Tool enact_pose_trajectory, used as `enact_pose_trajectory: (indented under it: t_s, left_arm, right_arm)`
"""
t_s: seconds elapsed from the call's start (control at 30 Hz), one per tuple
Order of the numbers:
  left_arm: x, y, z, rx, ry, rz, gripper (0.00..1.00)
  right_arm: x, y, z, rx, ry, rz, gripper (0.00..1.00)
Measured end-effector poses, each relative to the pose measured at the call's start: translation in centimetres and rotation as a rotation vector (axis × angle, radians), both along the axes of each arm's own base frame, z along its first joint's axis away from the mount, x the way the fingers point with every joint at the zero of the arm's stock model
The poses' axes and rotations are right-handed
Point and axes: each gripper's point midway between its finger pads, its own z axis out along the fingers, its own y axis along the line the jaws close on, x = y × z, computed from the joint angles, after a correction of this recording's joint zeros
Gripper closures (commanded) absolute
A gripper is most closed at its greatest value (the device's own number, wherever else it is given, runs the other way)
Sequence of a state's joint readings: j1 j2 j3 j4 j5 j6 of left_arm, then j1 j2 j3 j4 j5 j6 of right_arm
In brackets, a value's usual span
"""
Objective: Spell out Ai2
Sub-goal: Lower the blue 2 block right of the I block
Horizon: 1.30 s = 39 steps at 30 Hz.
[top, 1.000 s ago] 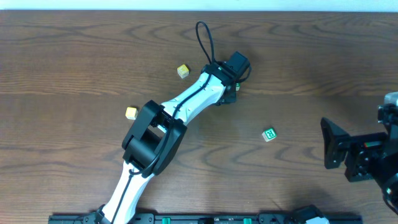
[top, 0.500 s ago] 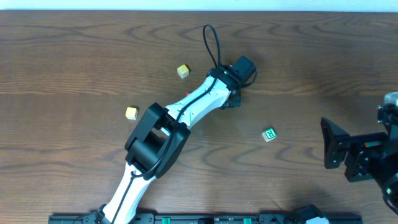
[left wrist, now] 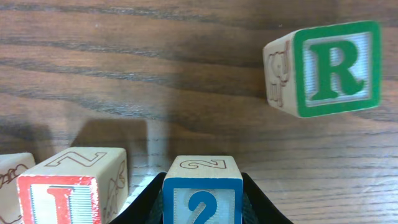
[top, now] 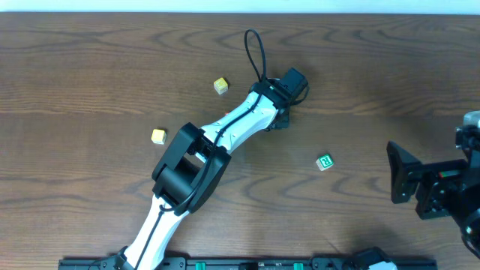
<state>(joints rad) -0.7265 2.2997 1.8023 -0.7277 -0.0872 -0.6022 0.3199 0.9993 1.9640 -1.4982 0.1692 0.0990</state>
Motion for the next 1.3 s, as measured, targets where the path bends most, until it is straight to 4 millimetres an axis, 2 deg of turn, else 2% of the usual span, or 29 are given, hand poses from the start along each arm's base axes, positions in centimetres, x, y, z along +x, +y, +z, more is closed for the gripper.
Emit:
enact_pose_trajectory:
  t_s: [0.37, 0.4, 0.47, 0.7, 0.87, 0.93, 1.3]
  left_arm:
    - [0.69, 0.88, -0.01, 0.002, -0.001, 0.022, 0.94]
    - [0.74, 0.95, -0.01, 0.002, -0.002, 0.024, 0.92]
    - [0.77, 0.97, 0.0, 0.002, -0.002, 0.024, 0.79]
    - [0.76, 0.98, -0.01, 0.002, -0.002, 0.024, 0.77]
    - [0.76, 0.98, -0.01, 0.002, -0.002, 0.024, 0.71]
    - [0.77, 0.97, 0.0, 0.002, -0.002, 0.025, 0.62]
    - [0.96, 0.81, 0.04, -0.003, -0.01, 0.02, 0.59]
  right_arm:
    - [0.02, 0.01, 0.04, 0.001, -0.002, 0.0, 0.01]
    - [0.03, 0.01, 0.06, 0.001, -0.003, 0.0, 0.01]
    - [0.04, 0.01, 0.06, 0.001, -0.003, 0.0, 0.01]
    - [0.04, 0.01, 0.07, 0.001, -0.003, 0.0, 0.01]
    - [0.04, 0.01, 0.07, 0.001, -0.003, 0.0, 0.01]
    - [0.04, 0.01, 0.07, 0.001, -0.003, 0.0, 0.01]
    - [0.04, 0.01, 0.07, 0.001, -0.003, 0.0, 0.01]
